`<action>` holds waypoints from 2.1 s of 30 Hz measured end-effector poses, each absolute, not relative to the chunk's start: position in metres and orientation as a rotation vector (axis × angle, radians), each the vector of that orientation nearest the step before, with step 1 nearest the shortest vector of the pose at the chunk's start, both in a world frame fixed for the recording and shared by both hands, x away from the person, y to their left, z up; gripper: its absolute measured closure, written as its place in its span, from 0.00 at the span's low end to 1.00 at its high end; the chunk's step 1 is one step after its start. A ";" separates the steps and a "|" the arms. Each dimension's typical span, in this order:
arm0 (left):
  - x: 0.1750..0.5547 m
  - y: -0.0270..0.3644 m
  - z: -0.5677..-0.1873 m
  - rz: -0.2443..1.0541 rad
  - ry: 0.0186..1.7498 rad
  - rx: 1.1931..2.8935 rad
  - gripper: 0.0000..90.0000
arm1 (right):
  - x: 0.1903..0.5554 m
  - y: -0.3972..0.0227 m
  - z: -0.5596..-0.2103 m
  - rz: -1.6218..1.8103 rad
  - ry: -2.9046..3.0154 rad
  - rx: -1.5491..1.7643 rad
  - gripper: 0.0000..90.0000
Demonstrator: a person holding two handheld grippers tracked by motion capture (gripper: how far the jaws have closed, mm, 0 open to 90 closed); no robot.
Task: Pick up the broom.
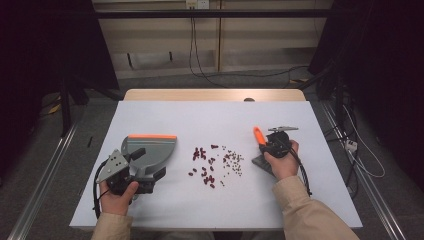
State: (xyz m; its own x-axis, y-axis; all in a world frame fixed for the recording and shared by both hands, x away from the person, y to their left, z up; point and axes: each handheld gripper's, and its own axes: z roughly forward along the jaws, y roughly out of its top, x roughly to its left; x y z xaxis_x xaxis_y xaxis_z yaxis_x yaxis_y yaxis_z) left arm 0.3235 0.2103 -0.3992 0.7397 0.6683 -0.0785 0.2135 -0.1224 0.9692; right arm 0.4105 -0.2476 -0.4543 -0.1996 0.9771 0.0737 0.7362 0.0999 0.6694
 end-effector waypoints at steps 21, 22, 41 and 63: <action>0.324 0.209 -0.401 0.451 0.708 1.704 0.04 | 0.417 -0.237 -0.458 0.903 2.074 1.591 0.76; 0.324 0.209 -0.401 0.450 0.710 1.700 0.04 | 0.419 -0.240 -0.458 0.929 2.078 1.631 0.76; 0.324 0.202 -0.401 0.441 0.698 1.705 0.04 | 0.424 -0.247 -0.457 0.976 2.083 1.693 0.79; 0.323 0.201 -0.397 0.456 0.699 1.695 0.04 | 0.404 -0.258 -0.413 1.171 2.075 1.609 0.86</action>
